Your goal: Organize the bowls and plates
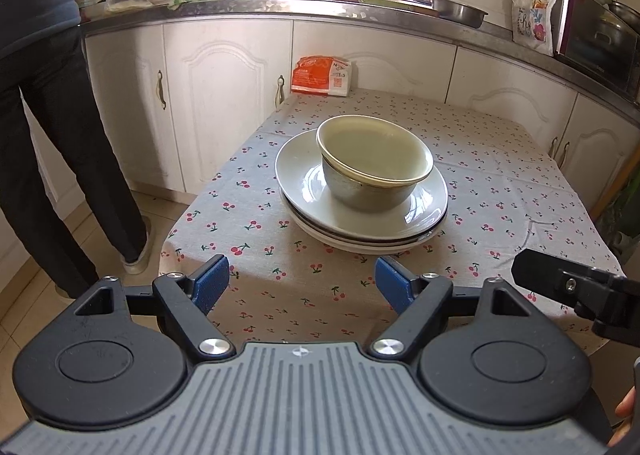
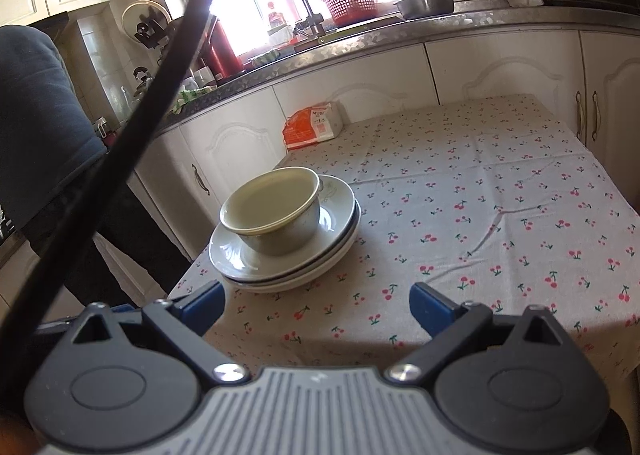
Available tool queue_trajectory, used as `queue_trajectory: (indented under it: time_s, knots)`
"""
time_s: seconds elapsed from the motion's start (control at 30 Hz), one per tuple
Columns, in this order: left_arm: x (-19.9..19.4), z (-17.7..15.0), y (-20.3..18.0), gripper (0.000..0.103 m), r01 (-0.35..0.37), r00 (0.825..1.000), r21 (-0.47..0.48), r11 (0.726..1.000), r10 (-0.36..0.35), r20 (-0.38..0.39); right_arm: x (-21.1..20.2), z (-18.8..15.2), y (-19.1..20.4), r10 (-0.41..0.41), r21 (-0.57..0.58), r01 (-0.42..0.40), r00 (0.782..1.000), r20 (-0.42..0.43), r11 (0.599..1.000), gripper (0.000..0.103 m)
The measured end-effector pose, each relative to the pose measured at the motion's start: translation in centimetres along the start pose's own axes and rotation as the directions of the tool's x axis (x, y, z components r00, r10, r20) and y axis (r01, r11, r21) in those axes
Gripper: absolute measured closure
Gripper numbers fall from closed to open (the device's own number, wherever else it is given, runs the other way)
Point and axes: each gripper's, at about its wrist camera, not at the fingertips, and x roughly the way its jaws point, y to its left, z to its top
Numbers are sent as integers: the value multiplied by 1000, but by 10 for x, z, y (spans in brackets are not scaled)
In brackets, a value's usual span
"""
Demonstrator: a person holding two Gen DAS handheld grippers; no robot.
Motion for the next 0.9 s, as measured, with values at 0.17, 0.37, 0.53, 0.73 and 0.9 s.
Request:
queue_trajectory:
  time_s: [0.17, 0.37, 0.53, 0.73, 0.9]
  knots:
    - [3, 1, 1, 4, 6, 1000, 7, 1000, -6, -9, 0, -1, 0, 2, 4, -2, 1000, -2, 1000, 5]
    - [4, 0, 1, 4, 8, 1000, 4, 1000, -8, -13, 0, -1, -2, 4, 8, -4, 1000, -6, 1000, 5]
    - [6, -1, 2, 3, 32, 999, -2, 999, -32, -16, 1, -2, -2, 2, 10, -2, 1000, -14, 1000, 5]
    - [6, -1, -4, 3, 91, 996, 2, 996, -91, -2, -1, -3, -7, -11, 32, 12, 1000, -14, 999, 5]
    - [14, 5, -15, 3, 121, 993, 7, 993, -121, -2, -1, 0, -23, -35, 71, 35, 999, -2, 997, 5]
